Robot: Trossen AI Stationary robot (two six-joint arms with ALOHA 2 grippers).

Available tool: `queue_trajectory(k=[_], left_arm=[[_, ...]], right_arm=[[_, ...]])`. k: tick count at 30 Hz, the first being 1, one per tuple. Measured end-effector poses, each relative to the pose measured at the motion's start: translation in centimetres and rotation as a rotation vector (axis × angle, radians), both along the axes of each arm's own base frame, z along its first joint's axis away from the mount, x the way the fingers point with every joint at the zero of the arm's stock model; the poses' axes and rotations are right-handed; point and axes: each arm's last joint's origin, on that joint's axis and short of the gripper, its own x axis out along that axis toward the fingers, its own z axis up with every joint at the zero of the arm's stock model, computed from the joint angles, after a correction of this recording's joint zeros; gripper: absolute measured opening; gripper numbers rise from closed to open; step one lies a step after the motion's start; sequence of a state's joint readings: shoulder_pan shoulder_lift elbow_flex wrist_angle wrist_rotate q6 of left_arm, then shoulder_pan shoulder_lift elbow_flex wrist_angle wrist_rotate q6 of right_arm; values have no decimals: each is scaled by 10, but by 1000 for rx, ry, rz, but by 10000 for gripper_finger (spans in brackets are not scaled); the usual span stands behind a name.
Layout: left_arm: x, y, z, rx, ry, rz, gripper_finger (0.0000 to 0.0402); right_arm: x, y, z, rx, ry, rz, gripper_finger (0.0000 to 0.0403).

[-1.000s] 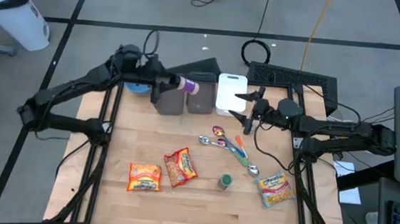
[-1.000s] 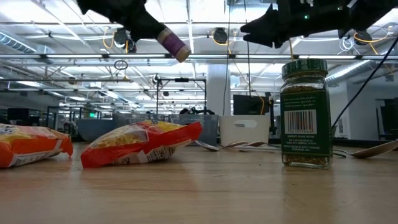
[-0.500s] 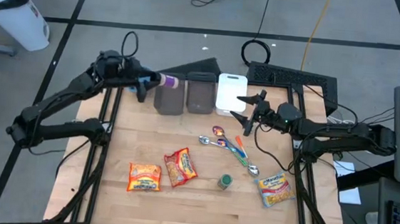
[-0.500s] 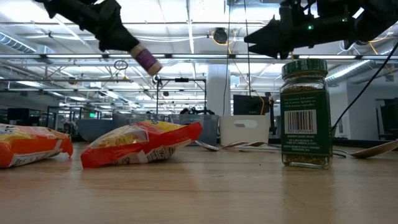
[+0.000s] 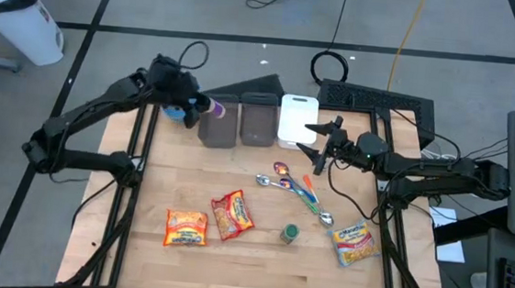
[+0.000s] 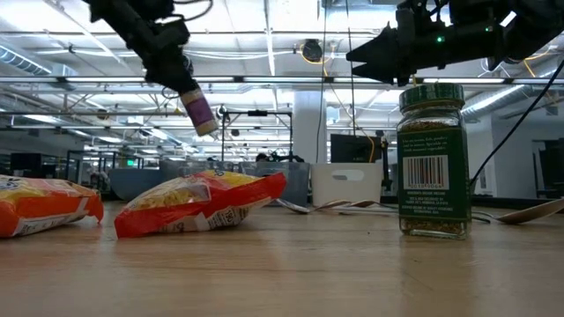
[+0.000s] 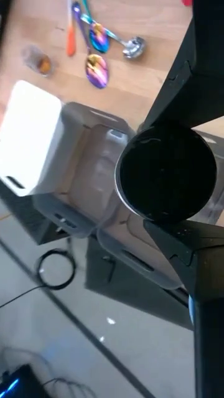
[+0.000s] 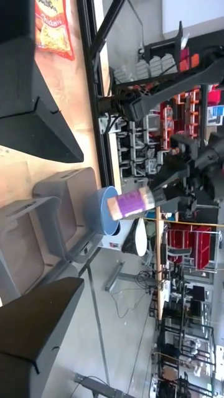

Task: Pick & Place Food Item
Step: Put the purple spice bottle into the left black bin

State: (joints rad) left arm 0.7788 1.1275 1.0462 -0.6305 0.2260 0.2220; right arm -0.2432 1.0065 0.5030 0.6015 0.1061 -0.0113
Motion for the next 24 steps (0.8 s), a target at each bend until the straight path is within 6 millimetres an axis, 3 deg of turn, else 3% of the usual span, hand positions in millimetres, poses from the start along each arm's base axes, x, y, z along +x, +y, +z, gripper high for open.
queue_trajectory(k=[10,24], left_arm=[[39,36,1,-51,161,-39,212],[80,64,-14,-79,355,-68,212]], right_arm=[[0,0,-1,1,5,1,309],[0,0,-1,0,9,1,309]])
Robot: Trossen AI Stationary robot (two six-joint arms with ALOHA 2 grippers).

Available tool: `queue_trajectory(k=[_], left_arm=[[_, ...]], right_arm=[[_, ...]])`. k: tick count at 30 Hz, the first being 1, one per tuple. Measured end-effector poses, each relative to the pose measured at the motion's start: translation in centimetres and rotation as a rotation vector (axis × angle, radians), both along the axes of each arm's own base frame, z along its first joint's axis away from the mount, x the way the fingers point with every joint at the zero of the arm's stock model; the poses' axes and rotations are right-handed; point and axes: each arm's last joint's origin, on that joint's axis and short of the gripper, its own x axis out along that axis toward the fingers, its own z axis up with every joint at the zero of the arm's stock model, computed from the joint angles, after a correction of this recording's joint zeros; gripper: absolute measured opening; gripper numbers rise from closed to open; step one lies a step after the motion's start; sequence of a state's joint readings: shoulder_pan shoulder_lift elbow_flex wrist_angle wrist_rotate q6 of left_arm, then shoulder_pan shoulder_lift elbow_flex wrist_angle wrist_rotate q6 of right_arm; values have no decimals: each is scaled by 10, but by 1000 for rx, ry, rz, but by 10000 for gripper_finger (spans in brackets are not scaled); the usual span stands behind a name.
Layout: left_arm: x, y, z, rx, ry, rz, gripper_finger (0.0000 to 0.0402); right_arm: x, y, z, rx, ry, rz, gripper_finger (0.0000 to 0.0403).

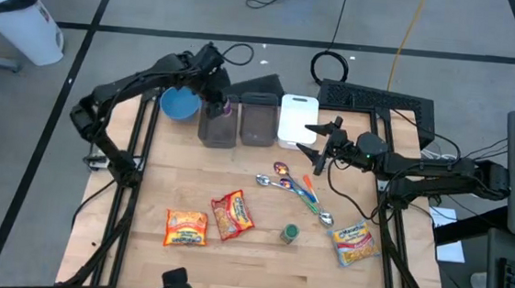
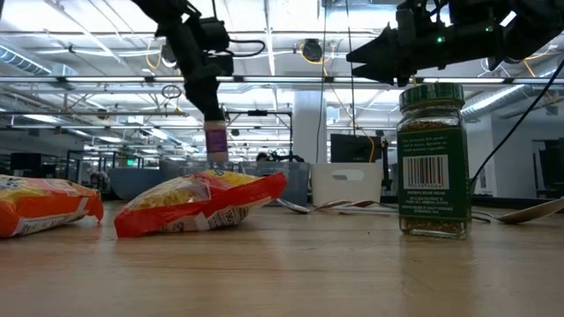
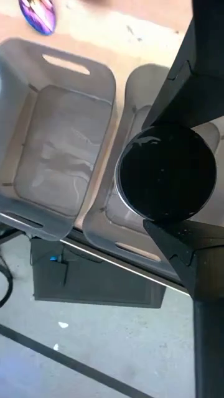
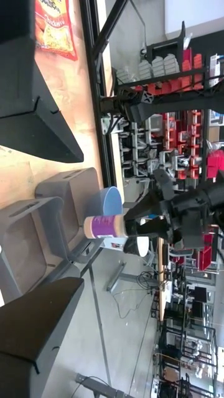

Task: Pick & Place Food Item
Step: Put the purple spice bottle into the left black bin

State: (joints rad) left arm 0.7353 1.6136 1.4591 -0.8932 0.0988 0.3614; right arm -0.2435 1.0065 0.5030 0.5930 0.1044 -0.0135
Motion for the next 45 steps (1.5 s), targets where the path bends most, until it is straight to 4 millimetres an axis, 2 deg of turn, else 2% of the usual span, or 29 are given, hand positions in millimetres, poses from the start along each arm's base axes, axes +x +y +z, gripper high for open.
queue_trajectory(k=[10,18,36,45], left_arm=[[15,14,-30,-28,78,-9,212],[23,22,-45,-29,94,-12,212],[28,27,-47,21,70,-29,212],[31,34,-61,-5,92,-32,212]], right_arm=[[0,0,0,-5,1,0,309],[0,0,0,-5,2,0,309],[0,0,0,-16,5,-4,309],[0,0,0,-16,6,-4,309]])
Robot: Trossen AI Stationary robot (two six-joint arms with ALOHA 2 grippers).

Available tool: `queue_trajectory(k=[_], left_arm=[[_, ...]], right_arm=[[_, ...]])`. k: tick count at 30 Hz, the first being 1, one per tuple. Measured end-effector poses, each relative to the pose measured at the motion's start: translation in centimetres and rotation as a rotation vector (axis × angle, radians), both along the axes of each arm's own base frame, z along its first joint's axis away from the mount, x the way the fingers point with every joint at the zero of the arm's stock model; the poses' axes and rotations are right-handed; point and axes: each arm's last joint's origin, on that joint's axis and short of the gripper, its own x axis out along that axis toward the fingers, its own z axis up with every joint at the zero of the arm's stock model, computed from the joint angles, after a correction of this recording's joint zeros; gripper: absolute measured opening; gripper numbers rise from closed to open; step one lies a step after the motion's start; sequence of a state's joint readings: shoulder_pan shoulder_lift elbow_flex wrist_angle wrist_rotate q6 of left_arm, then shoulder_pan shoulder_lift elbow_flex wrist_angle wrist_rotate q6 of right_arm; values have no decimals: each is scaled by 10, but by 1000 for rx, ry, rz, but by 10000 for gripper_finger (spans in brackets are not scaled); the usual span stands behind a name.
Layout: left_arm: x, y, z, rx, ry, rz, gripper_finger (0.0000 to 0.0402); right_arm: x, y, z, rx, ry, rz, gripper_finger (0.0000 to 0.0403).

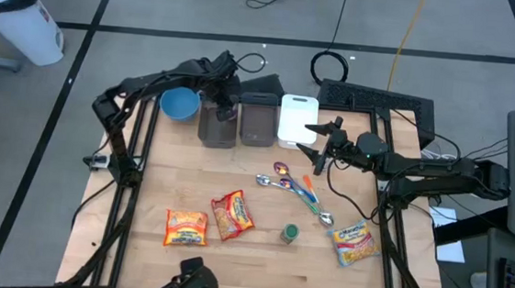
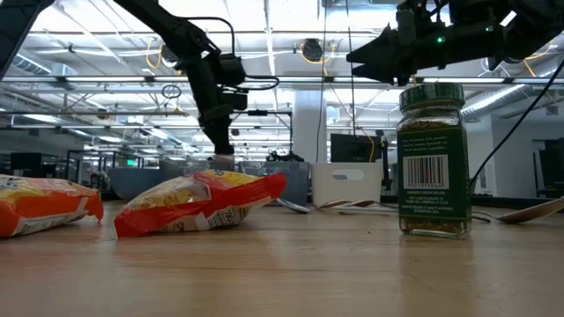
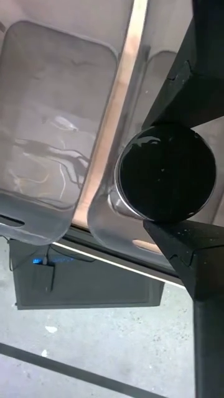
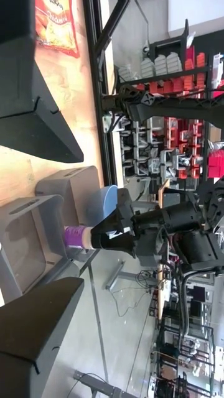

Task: Pick & Place Food Item
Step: Put the purple spice bottle into the left black bin

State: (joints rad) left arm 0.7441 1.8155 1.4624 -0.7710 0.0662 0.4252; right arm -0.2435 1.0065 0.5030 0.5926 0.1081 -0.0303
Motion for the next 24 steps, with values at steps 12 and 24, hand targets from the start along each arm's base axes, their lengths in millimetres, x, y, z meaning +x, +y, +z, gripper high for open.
queue_trajectory(k=[12,24], left_arm=[[2,6,-8,-5,-3,-5,212],[0,8,-8,-34,-29,-20,212]], right_arm=[[0,0,0,0,2,0,309],[0,0,0,1,2,0,309]])
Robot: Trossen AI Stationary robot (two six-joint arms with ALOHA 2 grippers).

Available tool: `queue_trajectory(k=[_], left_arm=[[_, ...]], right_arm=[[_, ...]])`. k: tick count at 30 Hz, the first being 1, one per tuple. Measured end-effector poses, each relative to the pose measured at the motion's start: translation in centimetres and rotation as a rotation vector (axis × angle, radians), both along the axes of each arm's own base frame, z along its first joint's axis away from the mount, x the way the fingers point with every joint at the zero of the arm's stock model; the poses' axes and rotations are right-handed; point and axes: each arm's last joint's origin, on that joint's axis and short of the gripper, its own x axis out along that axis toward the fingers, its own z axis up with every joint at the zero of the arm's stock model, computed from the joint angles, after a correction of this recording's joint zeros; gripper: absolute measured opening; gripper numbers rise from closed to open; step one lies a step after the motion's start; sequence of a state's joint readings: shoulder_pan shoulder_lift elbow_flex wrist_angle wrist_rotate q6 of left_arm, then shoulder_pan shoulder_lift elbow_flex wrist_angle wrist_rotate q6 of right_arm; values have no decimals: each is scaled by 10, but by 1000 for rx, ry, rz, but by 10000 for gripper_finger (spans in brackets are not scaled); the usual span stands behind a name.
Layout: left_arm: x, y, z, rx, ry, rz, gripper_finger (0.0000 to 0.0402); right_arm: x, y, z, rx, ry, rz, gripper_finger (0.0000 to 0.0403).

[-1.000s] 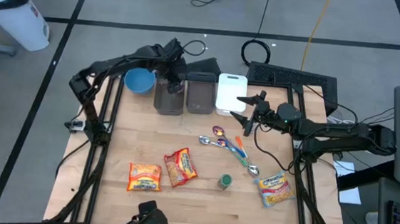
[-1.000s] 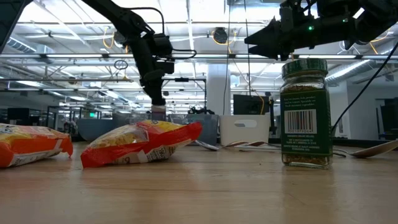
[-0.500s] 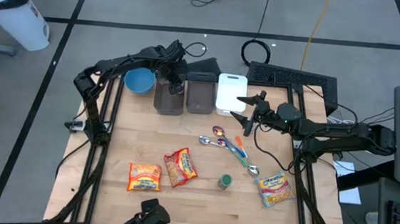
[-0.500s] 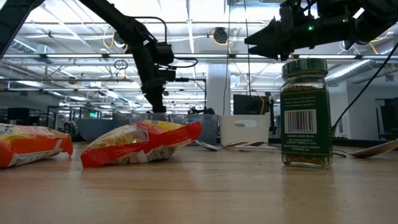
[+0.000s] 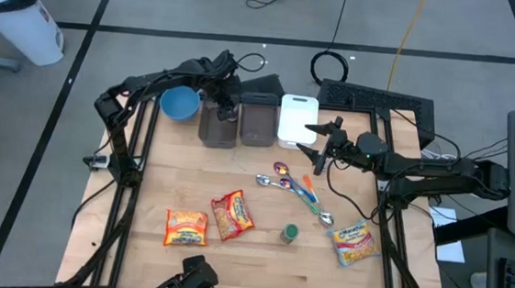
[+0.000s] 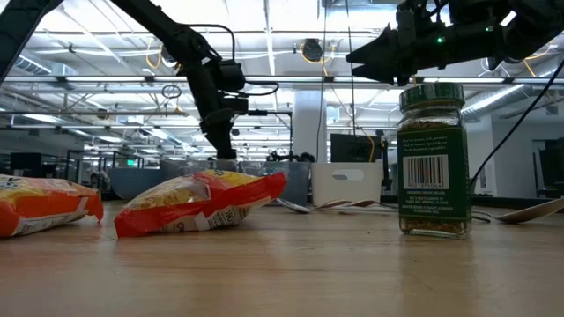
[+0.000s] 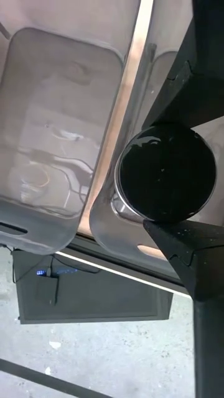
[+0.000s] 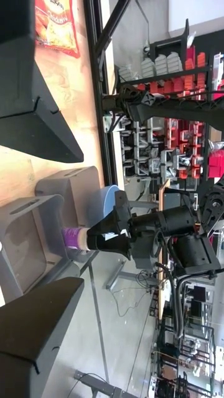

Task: Pick & Place Food Item
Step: Put the purple spice bottle into the left black bin

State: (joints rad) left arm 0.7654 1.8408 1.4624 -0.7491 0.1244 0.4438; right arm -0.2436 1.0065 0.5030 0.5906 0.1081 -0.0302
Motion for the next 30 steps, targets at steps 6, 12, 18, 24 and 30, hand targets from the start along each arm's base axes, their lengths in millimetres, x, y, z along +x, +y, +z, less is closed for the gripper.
queue_trajectory(k=[6,12,18,24,30], left_arm=[[0,0,0,0,-4,-1,212],[0,0,0,-2,-6,-2,212],[0,0,0,-4,-7,1,212],[0,0,0,-3,-7,0,247],[1,0,0,4,-8,-9,236]], right_arm=[[0,0,0,0,0,0,309],[0,0,0,0,0,0,309],[0,0,0,0,0,0,309],[0,0,0,0,0,0,309],[0,0,0,1,0,0,309]])
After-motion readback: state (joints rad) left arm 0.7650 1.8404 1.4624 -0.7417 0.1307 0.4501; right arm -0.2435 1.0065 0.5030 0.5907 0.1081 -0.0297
